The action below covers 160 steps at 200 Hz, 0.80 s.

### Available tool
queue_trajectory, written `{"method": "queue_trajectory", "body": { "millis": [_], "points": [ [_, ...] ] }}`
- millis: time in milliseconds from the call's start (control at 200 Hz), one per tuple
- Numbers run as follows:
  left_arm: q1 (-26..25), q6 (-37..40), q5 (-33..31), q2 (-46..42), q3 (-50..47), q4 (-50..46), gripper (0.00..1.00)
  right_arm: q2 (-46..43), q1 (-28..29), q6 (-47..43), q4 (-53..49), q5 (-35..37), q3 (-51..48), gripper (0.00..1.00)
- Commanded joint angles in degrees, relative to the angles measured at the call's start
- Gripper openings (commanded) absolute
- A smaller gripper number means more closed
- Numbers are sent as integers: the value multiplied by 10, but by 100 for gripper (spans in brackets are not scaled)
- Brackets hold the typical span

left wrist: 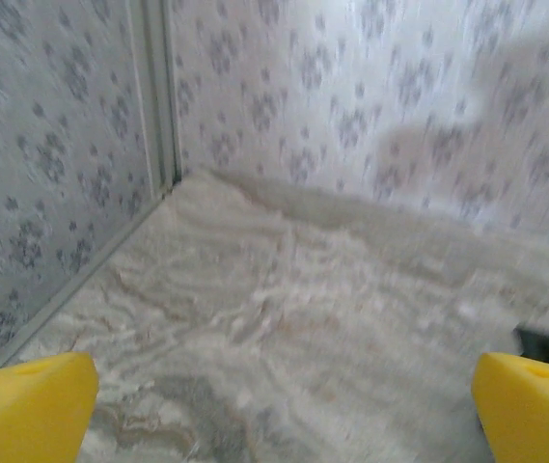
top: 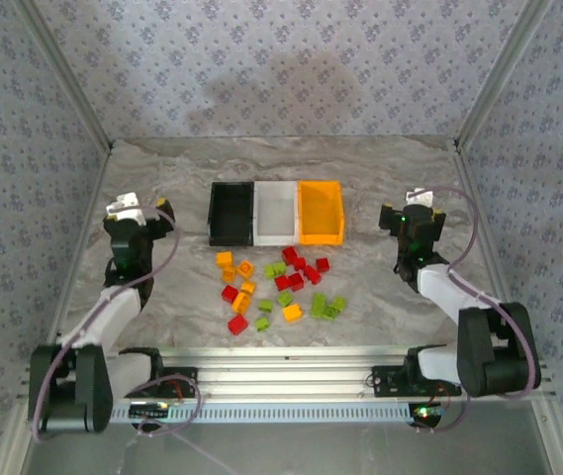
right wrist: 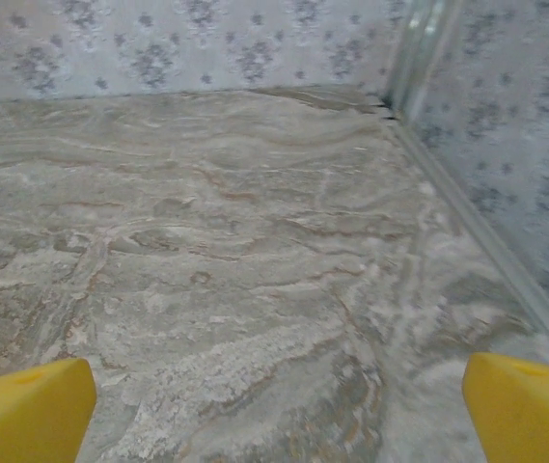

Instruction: Sort the legos into containers by color

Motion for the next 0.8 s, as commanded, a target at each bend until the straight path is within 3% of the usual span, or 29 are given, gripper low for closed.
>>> {"method": "queue_trajectory", "body": {
  "millis": [0,40,135,190,255,330,405,600,700,795],
  "points": [
    [-3,-118,-32,-63,-16,-28,100,-24,39,97,-147,172,48,100],
    [-1,-175,-56,-88,-14,-56,100,-31,39,183,-210,173,70,100],
    [18,-340,-66,-147,-4,-167,100,-50,7,456,-403,102,112,100],
    [29,-381,-57,-173,-4,-209,100,-55,-32,423,-328,-36,84,100],
    [35,-404,-33,-194,-12,-219,100,-63,-49,443,-274,-85,48,100],
    [50,-405,45,-195,1,-236,100,-76,-38,400,-257,-135,36,100],
    [50,-416,89,-172,37,-289,100,-81,-6,361,-319,-132,59,100],
    [36,-414,230,-146,78,-310,99,-120,94,317,-400,-176,45,100],
    [-20,-379,244,-164,103,-350,98,-128,138,325,-445,-186,33,100],
    [-92,-342,219,-202,116,-399,100,-129,190,353,-476,-179,21,94]
  ]
}}
